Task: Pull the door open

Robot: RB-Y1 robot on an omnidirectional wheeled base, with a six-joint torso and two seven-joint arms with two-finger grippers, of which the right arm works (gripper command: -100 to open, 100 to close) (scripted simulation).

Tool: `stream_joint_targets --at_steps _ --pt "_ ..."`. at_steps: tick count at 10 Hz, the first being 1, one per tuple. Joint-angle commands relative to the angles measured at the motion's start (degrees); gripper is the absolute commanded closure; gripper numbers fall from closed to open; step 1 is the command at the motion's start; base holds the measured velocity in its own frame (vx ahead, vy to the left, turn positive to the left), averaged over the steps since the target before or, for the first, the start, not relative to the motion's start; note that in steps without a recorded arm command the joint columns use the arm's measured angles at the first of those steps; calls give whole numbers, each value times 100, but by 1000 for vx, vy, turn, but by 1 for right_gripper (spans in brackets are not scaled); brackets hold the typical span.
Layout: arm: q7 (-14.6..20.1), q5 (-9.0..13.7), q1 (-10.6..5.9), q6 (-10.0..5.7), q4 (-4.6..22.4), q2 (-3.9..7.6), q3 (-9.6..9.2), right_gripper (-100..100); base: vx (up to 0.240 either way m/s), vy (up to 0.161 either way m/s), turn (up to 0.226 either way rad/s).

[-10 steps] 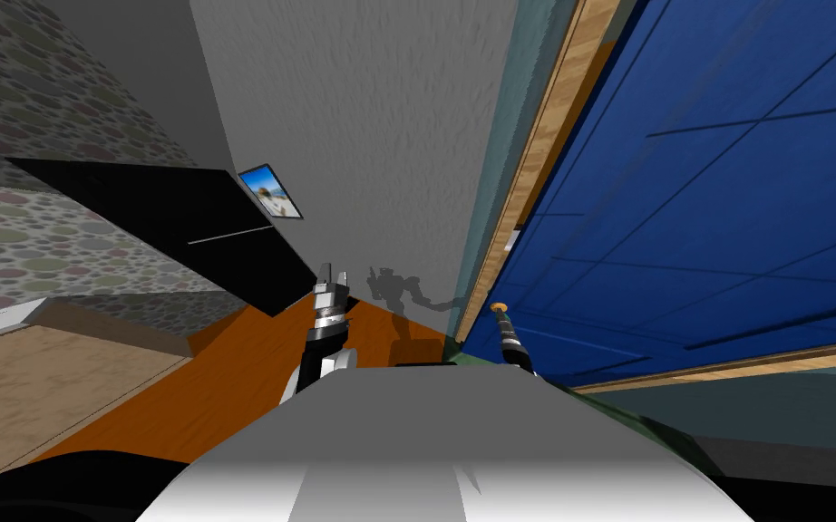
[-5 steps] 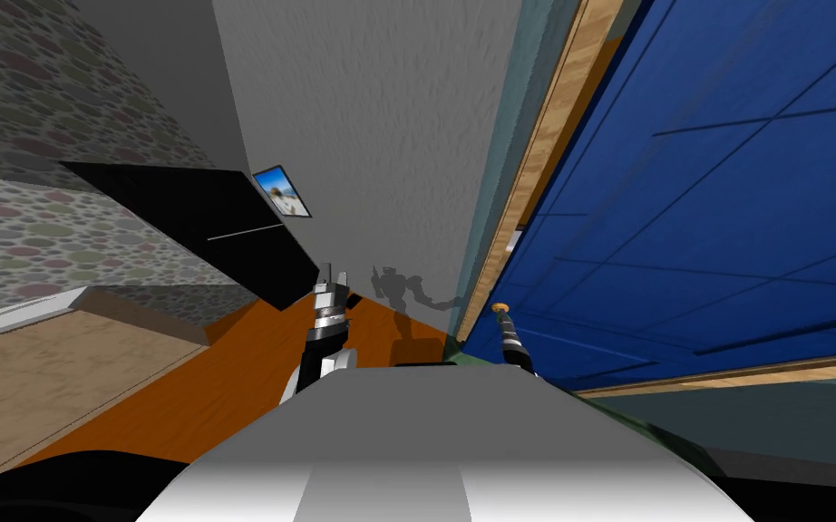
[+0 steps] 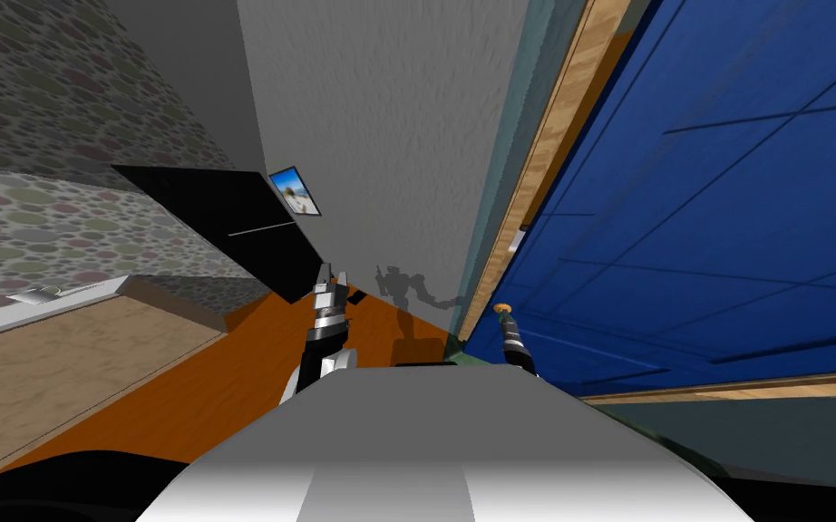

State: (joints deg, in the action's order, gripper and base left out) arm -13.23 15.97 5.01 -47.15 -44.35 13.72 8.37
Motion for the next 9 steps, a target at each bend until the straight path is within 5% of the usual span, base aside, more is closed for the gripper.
stream_joint_targets --at_steps 1,9 --pt "286 77 -2 -14 -3 -7 -18 100 -48 -11 99" --pt "1258 368 25 -27 5 36 -27 100 -48 -9 77"
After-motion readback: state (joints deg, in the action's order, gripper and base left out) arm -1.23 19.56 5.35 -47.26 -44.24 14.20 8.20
